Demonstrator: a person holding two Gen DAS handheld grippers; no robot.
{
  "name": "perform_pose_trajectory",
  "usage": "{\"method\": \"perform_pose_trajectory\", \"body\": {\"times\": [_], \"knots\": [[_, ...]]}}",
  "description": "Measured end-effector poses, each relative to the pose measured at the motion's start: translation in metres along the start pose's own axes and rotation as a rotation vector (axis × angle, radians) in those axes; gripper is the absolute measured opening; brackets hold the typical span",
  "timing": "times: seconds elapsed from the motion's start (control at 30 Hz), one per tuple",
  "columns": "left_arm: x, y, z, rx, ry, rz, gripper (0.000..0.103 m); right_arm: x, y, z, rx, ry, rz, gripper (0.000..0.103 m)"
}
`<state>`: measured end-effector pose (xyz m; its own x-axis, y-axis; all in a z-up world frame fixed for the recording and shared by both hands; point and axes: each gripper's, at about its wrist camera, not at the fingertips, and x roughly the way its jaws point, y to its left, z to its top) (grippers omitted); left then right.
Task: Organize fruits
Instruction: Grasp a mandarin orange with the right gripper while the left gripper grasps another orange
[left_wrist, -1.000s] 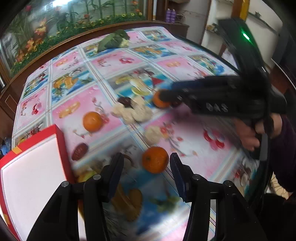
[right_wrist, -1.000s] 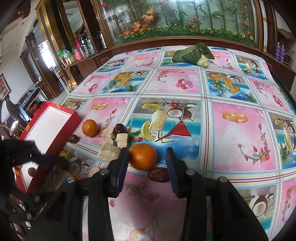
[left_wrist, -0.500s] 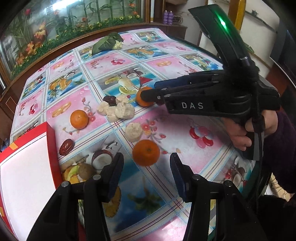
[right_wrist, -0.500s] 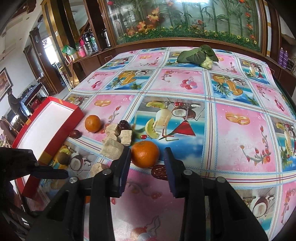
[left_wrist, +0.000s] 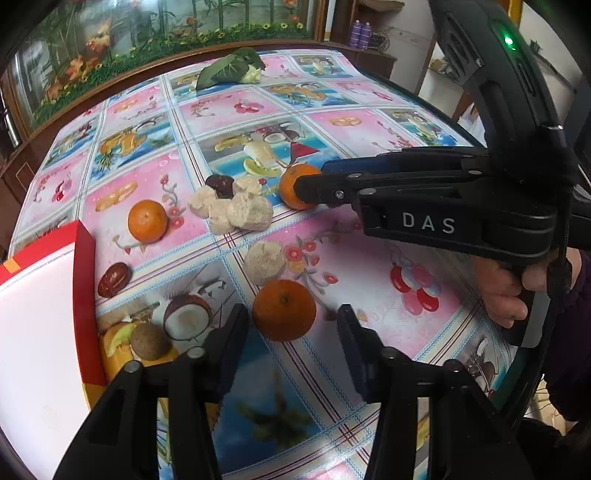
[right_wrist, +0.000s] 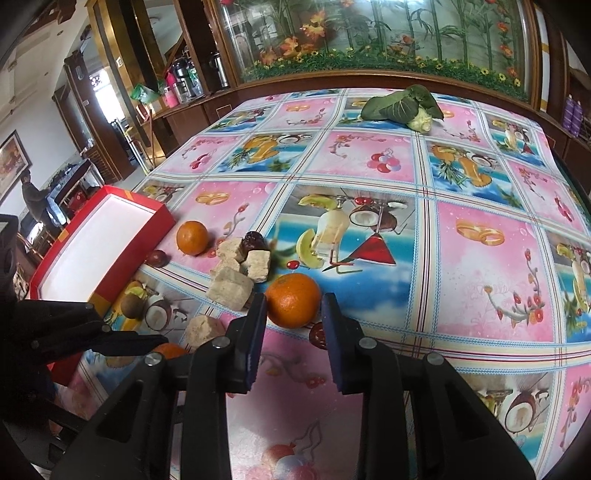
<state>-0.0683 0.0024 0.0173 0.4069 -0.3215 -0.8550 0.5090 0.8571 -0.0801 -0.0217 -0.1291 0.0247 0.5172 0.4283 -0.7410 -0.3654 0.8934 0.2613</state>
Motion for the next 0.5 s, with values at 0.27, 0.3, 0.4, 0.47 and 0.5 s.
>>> {"method": "perform_pose_trajectory", "body": {"times": [0.27, 0.3, 0.4, 0.47, 0.5], "knots": [[-0.001, 0.005, -0.002, -0.044, -0.019, -0.006, 0.033, 0.006, 0.01, -0.002, -0.063, -0.012, -0.029, 0.04], [-0.001, 0.005, -0.002, -0.049, -0.022, -0.005, 0.033, 0.007, 0.012, -0.002, -0.073, -0.015, -0.033, 0.04], [-0.001, 0.006, -0.002, -0.068, -0.029, -0.01, 0.033, 0.008, 0.014, -0.003, -0.089, -0.018, -0.034, 0.04], [-0.001, 0.007, -0.003, -0.084, -0.034, -0.014, 0.033, 0.008, 0.014, -0.003, -0.089, -0.018, -0.03, 0.039], [-0.002, 0.007, -0.003, -0.091, -0.036, -0.017, 0.033, 0.008, 0.014, -0.003, -0.089, -0.02, -0.027, 0.038]]}}
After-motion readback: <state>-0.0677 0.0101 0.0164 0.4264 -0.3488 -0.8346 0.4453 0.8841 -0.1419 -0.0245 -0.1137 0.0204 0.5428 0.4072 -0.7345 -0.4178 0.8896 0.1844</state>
